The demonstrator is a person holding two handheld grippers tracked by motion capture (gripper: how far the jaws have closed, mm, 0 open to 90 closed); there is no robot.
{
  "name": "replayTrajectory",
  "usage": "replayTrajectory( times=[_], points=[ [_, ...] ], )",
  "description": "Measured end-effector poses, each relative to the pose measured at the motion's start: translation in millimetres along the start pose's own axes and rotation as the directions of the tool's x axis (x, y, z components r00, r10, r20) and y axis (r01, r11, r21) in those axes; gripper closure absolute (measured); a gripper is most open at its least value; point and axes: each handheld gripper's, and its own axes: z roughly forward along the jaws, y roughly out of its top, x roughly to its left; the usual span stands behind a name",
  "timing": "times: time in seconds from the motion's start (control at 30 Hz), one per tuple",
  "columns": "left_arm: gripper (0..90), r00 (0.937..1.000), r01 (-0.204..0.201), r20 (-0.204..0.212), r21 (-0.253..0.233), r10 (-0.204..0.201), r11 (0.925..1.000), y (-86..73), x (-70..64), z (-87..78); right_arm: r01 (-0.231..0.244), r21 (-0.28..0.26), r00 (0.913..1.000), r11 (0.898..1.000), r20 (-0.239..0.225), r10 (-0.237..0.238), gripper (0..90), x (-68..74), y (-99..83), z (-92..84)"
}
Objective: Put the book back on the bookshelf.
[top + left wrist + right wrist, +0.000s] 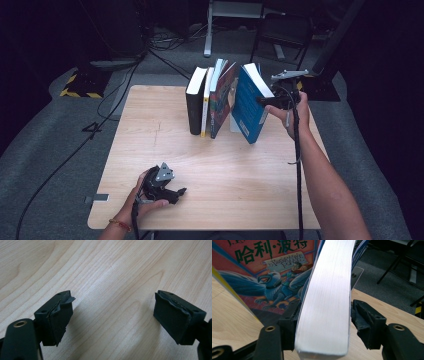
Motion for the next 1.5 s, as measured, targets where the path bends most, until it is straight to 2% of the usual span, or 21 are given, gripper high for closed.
replayTrajectory(
  times=[0.17, 0.23, 0.33, 0.37, 0.6, 0.73, 1.03, 1.27, 1.3, 1.5],
  points=[
    [16.1, 1.0, 0.0, -0.001, 0.0, 0.0, 1.0, 0.0, -0.1, 0.0, 0.049, 0.002, 0.9984, 0.999, -0.029, -0.049, 38.3, 1.7, -2.7, -8.3],
    [16.1, 1.0, 0.0, -0.001, 0.0, 0.0, 1.0, 0.0, 0.0, 0.0, 0.07, 0.006, 0.9973, 0.998, -0.022, -0.069, 37.2, 2.0, -4.3, -10.7],
    [16.1, 1.0, 0.0, 0.0, 0.0, 0.0, 1.0, 0.0, -0.1, 0.0, 0.083, 0.006, 0.996, 0.997, -0.035, -0.082, 36.2, 1.0, -6.7, -12.7],
    [16.1, 1.0, 0.001, 0.0, 0.0, -0.001, 1.0, 0.0, 0.0, 0.0, 0.103, 0.004, 0.9944, 0.995, -0.022, -0.103, 35.6, 0.6, -8.8, -15.1],
    [16.1, 1.0, 0.001, 0.0, 0.0, -0.001, 1.0, 0.0, 0.0, 0.0, 0.111, -0.004, 0.993, 0.994, -0.041, -0.111, 32.7, -3.0, -15.5, -20.5],
    [16.1, 1.0, -0.002, 0.0, 0.001, 0.002, 1.0, 0.0, 0.1, -0.1, 0.134, 0.004, 0.9905, 0.991, -0.031, -0.134, 30.6, -3.2, -21.7, -21.5],
    [16.1, 1.0, -0.001, -0.001, 0.0, 0.001, 1.0, -0.1, -0.1, -0.1, 0.188, 0.007, 0.982, 0.982, -0.024, -0.188, 30.9, -0.8, -35.8, -23.6],
    [16.1, 1.0, 0.0, -0.002, 0.0, 0.0, 1.0, -0.1, -0.1, -0.1, 0.207, 0.017, 0.9782, 0.978, -0.027, -0.206, 31.0, 0.6, -45.7, -22.4],
    [16.1, 1.0, 0.0, -0.002, 0.0, 0.0, 1.0, -0.1, -0.1, -0.1, 0.224, 0.027, 0.9745, 0.974, -0.023, -0.223, 30.9, 2.3, -49.5, -22.5],
    [16.1, 1.0, 0.0, -0.003, -0.001, 0.0, 1.0, -0.1, -0.2, -0.1, 0.249, 0.029, 0.9683, 0.968, -0.028, -0.248, 30.9, 5.2, -58.2, -22.5]
  ],
)
